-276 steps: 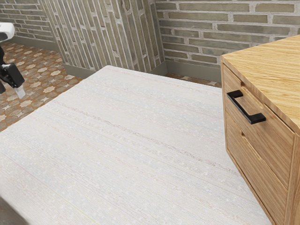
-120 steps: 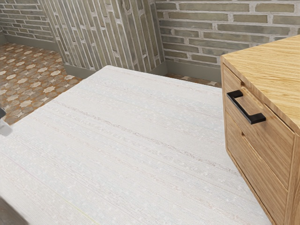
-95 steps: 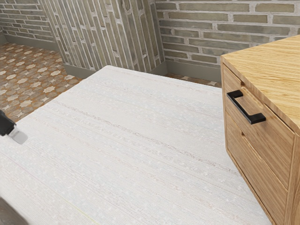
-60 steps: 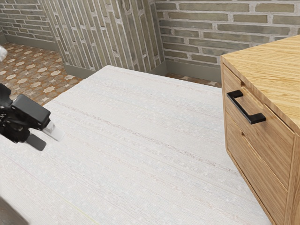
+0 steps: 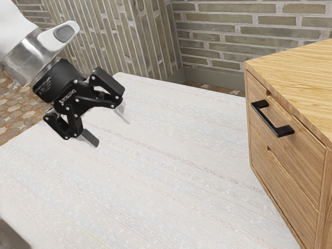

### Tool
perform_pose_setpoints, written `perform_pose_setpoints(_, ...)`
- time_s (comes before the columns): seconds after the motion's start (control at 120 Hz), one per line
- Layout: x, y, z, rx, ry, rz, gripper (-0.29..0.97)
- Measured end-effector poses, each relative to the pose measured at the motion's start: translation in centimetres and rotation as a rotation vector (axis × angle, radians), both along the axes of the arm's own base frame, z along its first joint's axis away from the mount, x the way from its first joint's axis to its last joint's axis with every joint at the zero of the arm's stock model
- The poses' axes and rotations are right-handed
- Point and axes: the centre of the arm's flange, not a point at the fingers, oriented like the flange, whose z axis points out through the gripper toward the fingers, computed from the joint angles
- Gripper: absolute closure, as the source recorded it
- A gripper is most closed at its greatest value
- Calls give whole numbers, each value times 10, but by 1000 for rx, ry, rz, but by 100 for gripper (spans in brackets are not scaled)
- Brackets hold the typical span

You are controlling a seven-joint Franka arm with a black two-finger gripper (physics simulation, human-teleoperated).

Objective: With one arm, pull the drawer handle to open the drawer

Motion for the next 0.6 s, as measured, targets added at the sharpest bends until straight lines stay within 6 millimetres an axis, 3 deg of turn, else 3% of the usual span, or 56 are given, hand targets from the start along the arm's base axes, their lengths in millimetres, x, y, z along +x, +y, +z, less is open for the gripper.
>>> perform_pose_setpoints(0.15, 20, -21, 4, -43, 21, 3, 2)
perform_pose_setpoints(0.375, 36, -77, 6, -77, 24, -59, 2)
perform_pose_setpoints(0.508, 46, -88, -4, -87, 45, -56, 2)
perform_pose_setpoints(0.6, 59, -111, -15, -92, 57, -82, 2)
